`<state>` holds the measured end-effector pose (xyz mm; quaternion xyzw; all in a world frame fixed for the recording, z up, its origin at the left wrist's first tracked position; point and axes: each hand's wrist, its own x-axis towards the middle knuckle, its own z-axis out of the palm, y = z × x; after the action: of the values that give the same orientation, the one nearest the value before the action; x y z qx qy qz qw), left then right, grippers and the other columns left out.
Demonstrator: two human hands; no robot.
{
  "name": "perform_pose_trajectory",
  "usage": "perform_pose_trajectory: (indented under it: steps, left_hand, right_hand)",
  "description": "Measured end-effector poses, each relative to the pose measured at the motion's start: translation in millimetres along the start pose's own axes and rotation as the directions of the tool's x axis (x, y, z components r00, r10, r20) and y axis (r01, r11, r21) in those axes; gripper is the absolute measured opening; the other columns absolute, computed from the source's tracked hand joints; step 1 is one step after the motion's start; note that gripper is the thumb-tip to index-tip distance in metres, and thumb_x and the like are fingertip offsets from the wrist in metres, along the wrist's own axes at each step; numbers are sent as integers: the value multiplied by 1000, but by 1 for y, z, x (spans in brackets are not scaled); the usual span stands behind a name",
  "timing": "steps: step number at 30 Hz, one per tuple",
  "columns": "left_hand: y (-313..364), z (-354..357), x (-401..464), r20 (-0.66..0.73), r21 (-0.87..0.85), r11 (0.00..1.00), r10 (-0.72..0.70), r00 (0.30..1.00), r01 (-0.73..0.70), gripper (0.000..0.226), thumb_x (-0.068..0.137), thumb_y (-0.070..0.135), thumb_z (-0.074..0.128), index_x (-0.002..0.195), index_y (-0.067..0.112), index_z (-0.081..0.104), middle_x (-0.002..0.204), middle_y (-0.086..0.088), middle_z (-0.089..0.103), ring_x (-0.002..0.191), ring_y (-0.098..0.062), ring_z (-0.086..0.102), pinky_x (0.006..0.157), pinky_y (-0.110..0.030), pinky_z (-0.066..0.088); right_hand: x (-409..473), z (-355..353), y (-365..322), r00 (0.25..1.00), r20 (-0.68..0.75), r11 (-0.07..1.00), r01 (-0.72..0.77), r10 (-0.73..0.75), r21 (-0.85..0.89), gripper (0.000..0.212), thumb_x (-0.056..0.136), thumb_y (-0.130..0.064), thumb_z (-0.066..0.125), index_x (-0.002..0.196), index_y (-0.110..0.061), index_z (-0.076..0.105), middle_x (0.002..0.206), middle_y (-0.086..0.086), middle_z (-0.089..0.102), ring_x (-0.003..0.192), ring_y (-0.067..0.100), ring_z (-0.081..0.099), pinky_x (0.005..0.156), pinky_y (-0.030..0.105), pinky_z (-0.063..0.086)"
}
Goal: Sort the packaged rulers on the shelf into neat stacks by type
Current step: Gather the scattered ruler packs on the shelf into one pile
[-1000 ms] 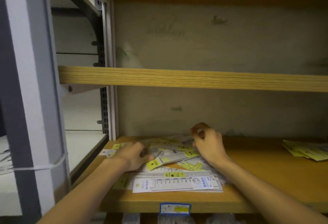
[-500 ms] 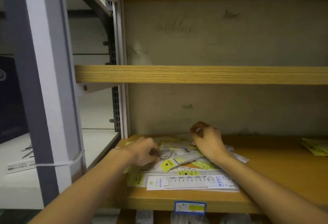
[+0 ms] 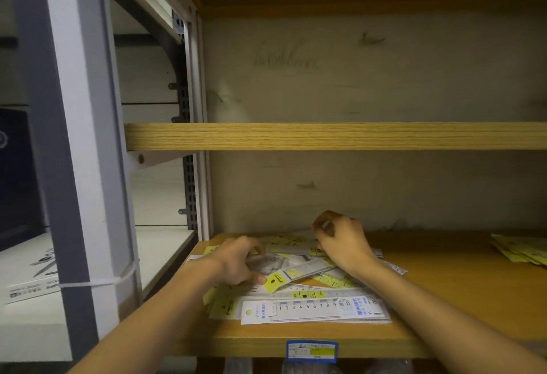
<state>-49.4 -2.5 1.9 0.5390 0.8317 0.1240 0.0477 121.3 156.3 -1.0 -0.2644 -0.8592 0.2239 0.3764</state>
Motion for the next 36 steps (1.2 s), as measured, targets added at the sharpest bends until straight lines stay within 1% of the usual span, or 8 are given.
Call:
perform_pose_trajectory:
  steps: [4, 9, 15, 20, 25, 28, 31, 36]
  left_hand:
    - [0, -1, 2, -26, 21, 1000, 15, 1000, -15, 53, 80, 36, 75, 128, 27, 52, 132, 4, 49, 122, -19, 46, 87, -21, 37]
    - [-8, -10, 3, 7, 62, 998, -22, 1000, 22, 48, 76, 45, 76, 119, 35, 57, 131, 5, 51, 118, -17, 48, 99, -35, 44]
    - [-14, -32, -4, 27, 133, 991, -8, 1000, 4, 32, 76, 46, 76, 104, 31, 67, 114, 7, 60, 108, -15, 56, 93, -31, 47]
    - [-14, -43, -10, -50, 168, 986, -2, 999, 10, 23, 80, 37, 75, 99, 26, 70, 112, 5, 62, 106, -15, 56, 90, -28, 47]
    - [-8, -42, -12, -196, 160, 987, 17, 981, 15, 18, 79, 34, 76, 81, 32, 58, 108, 1, 61, 99, -19, 57, 85, -31, 49]
    - [-7, -42, -13, -293, 148, 989, 51, 955, -8, 23, 79, 32, 77, 79, 34, 54, 103, 0, 60, 96, -21, 57, 79, -30, 47]
    - [-6, -38, -13, -303, 137, 987, 118, 946, -79, 23, 77, 37, 77, 86, 36, 55, 106, 0, 58, 98, -21, 56, 77, -27, 42]
    - [8, -35, -16, -353, 92, 968, 251, 901, -234, 30, 79, 40, 74, 104, 26, 64, 108, -2, 57, 100, -20, 54, 82, -30, 44]
  right_hand:
    - [-1, -4, 3, 1000, -4, 1000, 2, -2, -27, 9, 89, -24, 56, 90, -25, 65, 67, -4, 67, 69, 16, 65, 68, 34, 56]
    - [-3, -9, 5, 1000, 0, 998, 22, -22, -60, 10, 91, -24, 56, 92, -24, 66, 74, -3, 67, 71, 15, 62, 68, 32, 54]
    - [-2, -13, 9, 1000, -6, 998, 11, -11, -69, 11, 89, -25, 57, 92, -23, 67, 71, -5, 67, 74, 18, 64, 72, 35, 55]
    - [-2, -14, 7, 1000, 3, 998, 6, -6, -55, 10, 90, -26, 55, 90, -25, 65, 68, -4, 67, 71, 18, 65, 71, 36, 56]
    - [-5, -10, -1, 999, 32, 999, -4, 6, -38, 12, 90, -27, 55, 90, -24, 67, 70, -4, 67, 69, 17, 64, 71, 34, 56]
    - [-5, -6, -4, 998, 42, 998, -50, 49, 41, 11, 90, -29, 57, 89, -24, 67, 74, -4, 70, 76, 16, 67, 76, 33, 55]
    - [-5, -4, -10, 995, 46, 986, -100, 94, 136, 14, 90, -37, 59, 93, -25, 65, 79, -1, 71, 85, 15, 67, 80, 29, 51]
    - [-5, -5, -20, 972, 145, 912, -227, 188, 341, 46, 80, -60, 62, 116, -37, 46, 99, -3, 67, 90, 17, 68, 89, 35, 52]
